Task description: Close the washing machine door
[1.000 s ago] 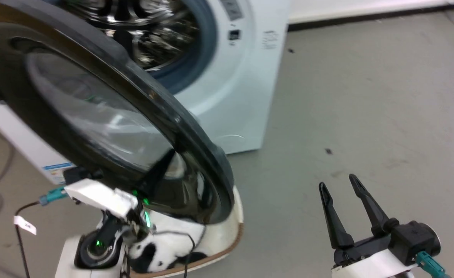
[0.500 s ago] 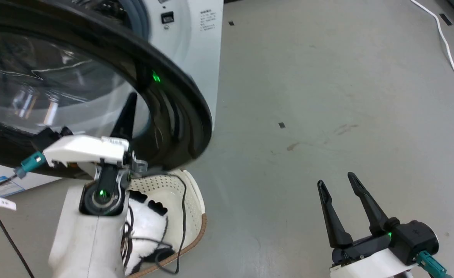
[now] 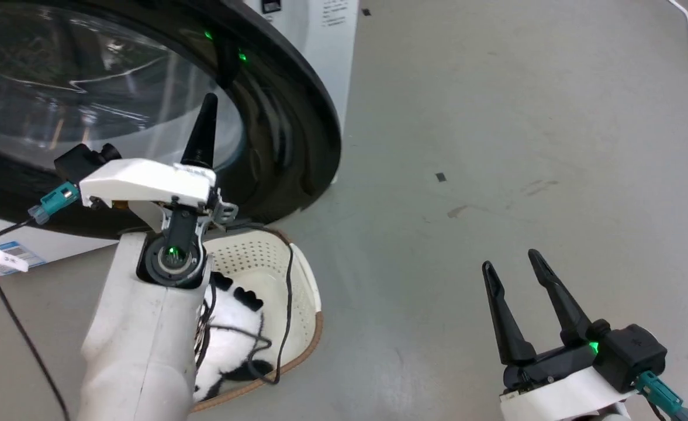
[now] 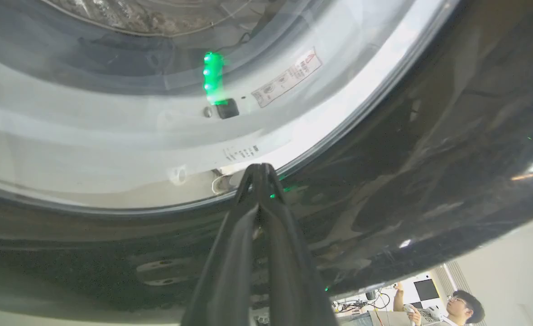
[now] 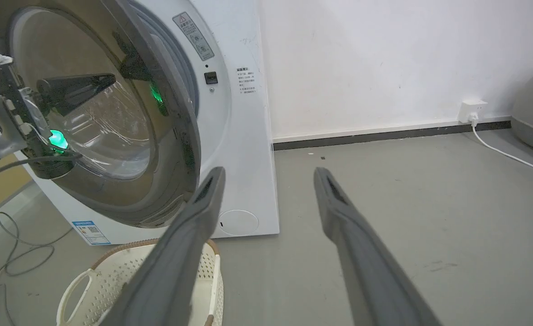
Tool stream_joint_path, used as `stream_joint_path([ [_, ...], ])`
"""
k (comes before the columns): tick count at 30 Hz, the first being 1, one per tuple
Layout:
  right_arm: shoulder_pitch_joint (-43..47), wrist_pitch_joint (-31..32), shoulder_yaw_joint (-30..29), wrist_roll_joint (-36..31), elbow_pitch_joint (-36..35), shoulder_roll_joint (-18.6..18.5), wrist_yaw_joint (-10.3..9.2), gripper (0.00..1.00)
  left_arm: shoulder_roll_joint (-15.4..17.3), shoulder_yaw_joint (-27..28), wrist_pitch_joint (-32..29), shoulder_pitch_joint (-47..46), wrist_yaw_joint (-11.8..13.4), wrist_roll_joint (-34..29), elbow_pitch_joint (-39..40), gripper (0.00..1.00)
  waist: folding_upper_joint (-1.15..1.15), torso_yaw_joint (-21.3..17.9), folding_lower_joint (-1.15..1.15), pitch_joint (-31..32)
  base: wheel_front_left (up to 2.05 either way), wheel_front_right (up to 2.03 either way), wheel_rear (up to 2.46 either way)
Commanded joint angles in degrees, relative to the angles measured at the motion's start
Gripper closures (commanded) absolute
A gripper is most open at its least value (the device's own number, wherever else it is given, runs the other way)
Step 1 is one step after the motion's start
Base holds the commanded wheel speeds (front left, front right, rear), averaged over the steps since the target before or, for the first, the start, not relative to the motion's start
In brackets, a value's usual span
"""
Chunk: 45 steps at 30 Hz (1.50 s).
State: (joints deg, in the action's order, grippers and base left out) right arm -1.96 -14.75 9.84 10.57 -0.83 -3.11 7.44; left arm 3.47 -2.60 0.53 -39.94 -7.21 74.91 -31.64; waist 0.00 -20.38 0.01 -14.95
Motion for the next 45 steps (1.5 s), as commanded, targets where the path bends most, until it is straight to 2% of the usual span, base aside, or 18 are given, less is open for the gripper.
stream_joint_path([
  [1,-0.8,-0.3,-0.1,-0.1,-0.1,0.2,0.05,0.00,1.0,-1.1,0.0,1.5,-0.3,-0.9,1.0,1.00,0.00,1.0,-0.01,0.8,0.00,0.00,0.00],
  [5,-0.5,-0.3,-1.2,-0.5,0.0,0.2,0.05,0.00,3.8,-6.2,-0.1,7.0,-0.3,-3.8,4.9,1.00,0.00,3.6,-0.01,2.9,0.00,0.00,0.00],
  [9,0.2,-0.3,-1.8,-1.0,0.1,0.2,0.05,0.00,8.3,-12.4,1.4,13.5,-0.3,-7.7,10.3,1.00,0.00,6.3,-0.01,5.2,0.00,0.00,0.00],
  [15,1.7,-0.3,-2.8,-1.4,0.2,0.2,0.05,0.00,16.4,-19.5,9.7,21.2,-0.3,-16.8,16.3,1.00,0.00,10.7,-0.01,8.7,0.00,0.00,0.00],
  [18,2.5,-0.3,-3.2,-1.5,0.1,0.2,0.05,0.00,19.8,-20.0,13.5,23.5,0.4,-25.1,17.3,1.00,0.00,12.8,-0.01,10.1,0.00,0.00,0.00],
  [21,3.3,-0.3,-3.7,-1.5,-0.1,0.2,0.05,0.00,19.3,-16.6,14.4,26.2,3.6,-31.6,20.1,1.00,0.00,15.0,-0.01,11.2,0.00,0.00,0.00],
  [22,3.8,-0.3,-3.7,-1.4,-0.2,0.2,0.05,0.00,16.9,-11.8,14.4,29.1,5.2,-34.9,23.6,1.00,0.00,16.2,-0.01,11.9,0.00,0.00,0.00],
  [25,4.2,-0.3,-3.3,-1.1,-0.2,0.1,0.05,0.00,14.2,-6.8,14.4,34.3,5.8,-41.6,28.3,1.00,0.00,17.7,-0.01,12.6,0.00,0.00,0.00],
  [26,4.4,-0.3,-3.2,-1.0,-0.2,0.0,0.05,0.00,13.1,-5.3,14.4,36.0,5.9,-43.5,29.7,0.87,0.00,18.2,-0.01,12.9,0.00,0.00,0.00],
  [27,4.5,-0.3,-3.1,-0.9,-0.2,-0.1,0.05,0.00,12.4,-4.2,14.4,37.5,5.9,-45.9,30.7,0.56,0.00,18.7,-0.01,13.1,0.00,0.00,0.00],
  [28,4.7,-0.3,-3.0,-0.8,-0.2,-0.1,0.05,0.00,11.7,-3.3,14.4,38.9,6.0,-48.2,31.4,0.07,0.00,19.2,-0.01,13.3,0.00,0.00,0.00],
  [29,4.9,-0.3,-2.9,-0.8,-0.2,-0.2,0.05,0.00,10.9,-2.6,14.5,40.1,6.1,-50.3,32.1,0.00,0.00,19.7,-0.01,13.4,0.00,0.00,0.00],
  [35,5.3,-0.3,-1.9,-1.2,0.1,-1.1,0.05,0.00,8.0,-1.3,14.5,44.9,6.5,-61.5,34.8,0.00,0.00,22.1,-0.01,13.8,0.00,0.00,0.00],
  [40,5.1,-0.3,-0.8,-1.3,0.6,-2.1,0.05,0.00,5.5,-0.9,14.5,46.7,4.8,-64.9,35.8,0.00,0.00,23.9,-0.01,13.4,0.00,0.00,0.00],
  [41,5.0,-0.3,-0.5,-1.2,0.7,-2.4,0.05,0.12,4.9,-0.7,14.5,46.6,4.4,-65.1,35.8,0.00,0.00,24.3,-0.01,13.2,0.00,0.00,0.00],
  [42,4.9,-0.3,-0.2,-1.2,0.8,-2.7,0.05,0.67,4.4,-0.5,14.5,46.5,4.1,-65.3,35.8,0.00,0.00,24.8,-0.01,13.0,0.00,0.00,0.00],
  [43,4.7,-0.3,0.1,-1.1,0.9,-3.1,0.05,1.00,4.0,-0.3,14.5,46.4,3.7,-65.6,35.8,0.00,0.00,25.2,-0.01,12.8,0.00,0.00,0.00],
  [45,4.4,-0.3,0.7,-0.3,1.2,-3.7,0.05,1.00,3.3,-0.2,14.5,46.1,3.0,-66.2,35.7,0.00,0.00,25.9,-0.01,12.4,0.00,0.00,0.00],
])
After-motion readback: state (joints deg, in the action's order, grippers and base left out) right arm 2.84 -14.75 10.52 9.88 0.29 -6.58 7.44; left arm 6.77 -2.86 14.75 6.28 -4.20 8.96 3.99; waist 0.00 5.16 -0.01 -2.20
